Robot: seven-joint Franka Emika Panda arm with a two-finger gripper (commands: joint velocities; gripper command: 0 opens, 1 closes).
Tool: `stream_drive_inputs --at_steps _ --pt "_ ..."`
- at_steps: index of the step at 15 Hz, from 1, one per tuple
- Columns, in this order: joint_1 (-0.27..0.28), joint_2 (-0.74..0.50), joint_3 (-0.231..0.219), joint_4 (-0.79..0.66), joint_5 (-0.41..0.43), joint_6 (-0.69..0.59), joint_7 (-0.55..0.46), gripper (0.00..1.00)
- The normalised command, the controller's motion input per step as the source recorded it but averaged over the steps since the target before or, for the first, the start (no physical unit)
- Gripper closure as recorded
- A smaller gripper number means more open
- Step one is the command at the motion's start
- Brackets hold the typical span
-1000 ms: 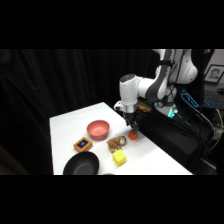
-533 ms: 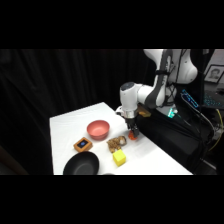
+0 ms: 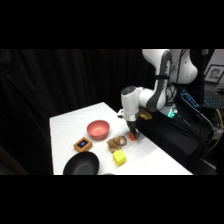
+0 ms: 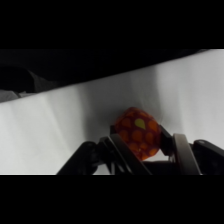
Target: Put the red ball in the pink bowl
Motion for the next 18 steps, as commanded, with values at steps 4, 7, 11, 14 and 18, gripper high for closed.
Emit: stream_drive_inputs --at_steps 4,7,11,14,18 --pt "0.090 -0.03 -0.018 -0.03 0.044 0.11 0.08 0.91" --pt "0.116 -0.10 -0.057 -0.03 -0.013 0.03 0.14 1.00" --pt "0.136 -0.25 -0.096 -0.07 -0.083 -0.10 0.19 0.98" --pt "0.128 -0.36 -0.135 -0.08 -0.183 -0.22 0.24 0.98" --pt "0.080 -0.41 -0.111 -0.07 -0.233 -0.28 0.25 0.97"
